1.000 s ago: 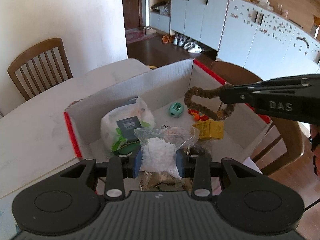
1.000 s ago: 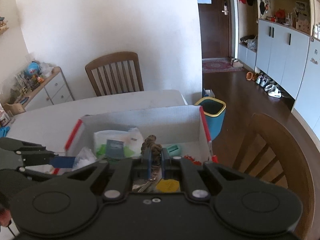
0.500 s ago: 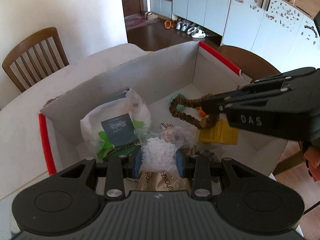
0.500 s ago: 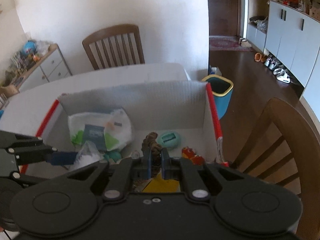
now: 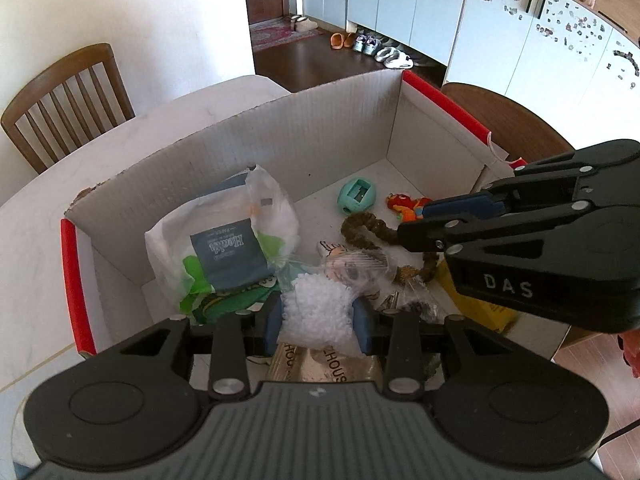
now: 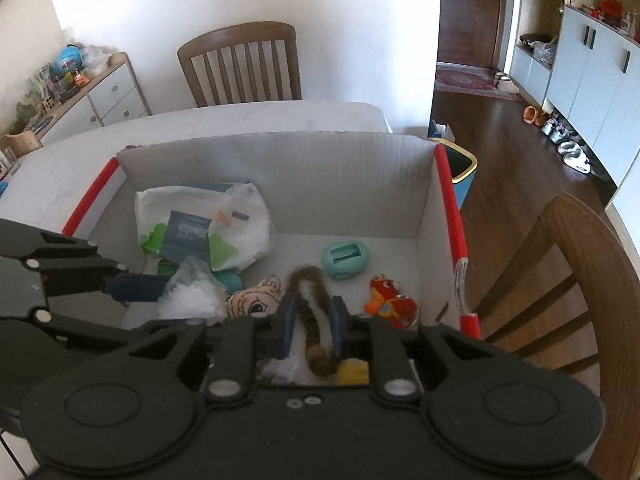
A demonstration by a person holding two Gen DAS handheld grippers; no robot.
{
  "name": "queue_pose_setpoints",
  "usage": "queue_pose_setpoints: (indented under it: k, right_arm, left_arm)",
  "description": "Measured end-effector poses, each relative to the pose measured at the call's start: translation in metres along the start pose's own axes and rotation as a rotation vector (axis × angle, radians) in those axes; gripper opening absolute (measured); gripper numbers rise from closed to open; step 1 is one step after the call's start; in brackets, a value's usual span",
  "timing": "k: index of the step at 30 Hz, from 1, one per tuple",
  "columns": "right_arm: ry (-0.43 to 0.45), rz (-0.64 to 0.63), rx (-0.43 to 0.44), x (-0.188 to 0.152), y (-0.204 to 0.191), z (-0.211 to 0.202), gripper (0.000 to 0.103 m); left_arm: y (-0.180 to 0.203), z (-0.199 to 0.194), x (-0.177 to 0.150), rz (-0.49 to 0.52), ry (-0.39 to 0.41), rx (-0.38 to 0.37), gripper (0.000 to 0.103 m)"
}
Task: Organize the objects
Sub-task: 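Open left tool to drop the crystal bag while right tool releases the fuzzy toy, then move both tools back over the remaining items on the table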
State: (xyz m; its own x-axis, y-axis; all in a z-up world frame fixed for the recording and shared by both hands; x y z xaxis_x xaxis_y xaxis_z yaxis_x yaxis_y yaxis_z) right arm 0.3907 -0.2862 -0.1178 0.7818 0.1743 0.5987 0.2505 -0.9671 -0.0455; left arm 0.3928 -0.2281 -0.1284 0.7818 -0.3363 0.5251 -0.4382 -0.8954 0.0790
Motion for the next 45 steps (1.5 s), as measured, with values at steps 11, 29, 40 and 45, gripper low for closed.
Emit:
queue_pose_setpoints:
  k: [11,29,40,45]
  right_arm:
    - [0.054,0.031,0.033,0.001,0.002,-0.028,0.029]
    - [0.155,0.031,0.072,-0.007,-0.008,-0.086,0.053]
    - [0.213,0.029,0.08,-0.014,-0.031,-0.122,0.078]
    - [0.22,0.043,0.088,-0.021,-0.048,-0.131,0.085]
  left_arm:
    - [0.002,-0.022,0.001,0.004,0.062,0.016,0.059]
    - [0.01,-0.087,-0.013,-0.011,0.176,0.032,0.069]
    - [-0.003,-0.13,-0.039,-0.05,0.23,0.038,0.082]
    - [-0.014,-0.147,-0.053,-0.057,0.248,0.05,0.084]
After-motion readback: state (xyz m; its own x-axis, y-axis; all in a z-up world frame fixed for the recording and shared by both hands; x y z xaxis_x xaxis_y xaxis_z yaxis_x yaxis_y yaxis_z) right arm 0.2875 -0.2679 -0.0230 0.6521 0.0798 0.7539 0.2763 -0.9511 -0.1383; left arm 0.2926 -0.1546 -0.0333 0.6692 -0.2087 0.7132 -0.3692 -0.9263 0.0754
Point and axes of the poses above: each gripper's, at about its wrist camera, not at the fingertips, and z roughly the way its jaws point, y to its right, x to its top, the point moved 7 cm from there along z, roughly the way its jaws point, and after that the axes turned 6 degrees about -x, right-handed, at the moved point
